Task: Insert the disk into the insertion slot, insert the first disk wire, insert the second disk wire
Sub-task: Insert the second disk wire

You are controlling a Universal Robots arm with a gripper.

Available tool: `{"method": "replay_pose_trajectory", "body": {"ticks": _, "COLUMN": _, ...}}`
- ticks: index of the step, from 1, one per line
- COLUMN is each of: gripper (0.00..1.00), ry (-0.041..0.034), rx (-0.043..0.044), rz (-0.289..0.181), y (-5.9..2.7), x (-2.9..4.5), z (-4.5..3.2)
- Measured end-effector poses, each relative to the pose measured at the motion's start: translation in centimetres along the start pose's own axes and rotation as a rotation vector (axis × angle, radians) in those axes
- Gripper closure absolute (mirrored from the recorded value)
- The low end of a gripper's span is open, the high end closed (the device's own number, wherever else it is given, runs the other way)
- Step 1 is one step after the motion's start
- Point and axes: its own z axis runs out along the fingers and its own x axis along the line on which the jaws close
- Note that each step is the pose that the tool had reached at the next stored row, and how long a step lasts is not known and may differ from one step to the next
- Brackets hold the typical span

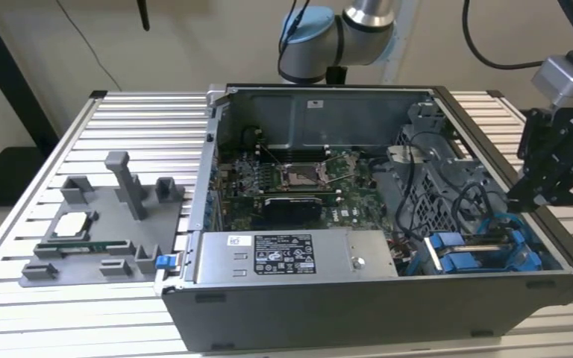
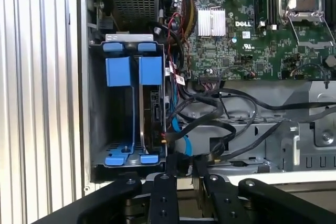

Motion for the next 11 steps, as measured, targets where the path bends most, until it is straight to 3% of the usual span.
{"method": "replay_pose_trajectory", "body": {"ticks": 5, "gripper": 0.0, "ry": 0.0003, "rx": -0.001, "rz": 0.0, "y": -0.03, "x": 0.02, "z": 0.33}}
{"method": "replay_pose_trajectory", "body": {"ticks": 6, "gripper": 1.0, "ry": 0.0004, "rx": -0.001, "rz": 0.0, "y": -0.03, "x": 0.03, "z": 0.34}}
{"method": "replay_pose_trajectory", "body": {"ticks": 11, "gripper": 1.0, "ry": 0.0002, "rx": -0.0011, "rz": 0.0, "y": -0.03, "x": 0.03, "z": 0.37}}
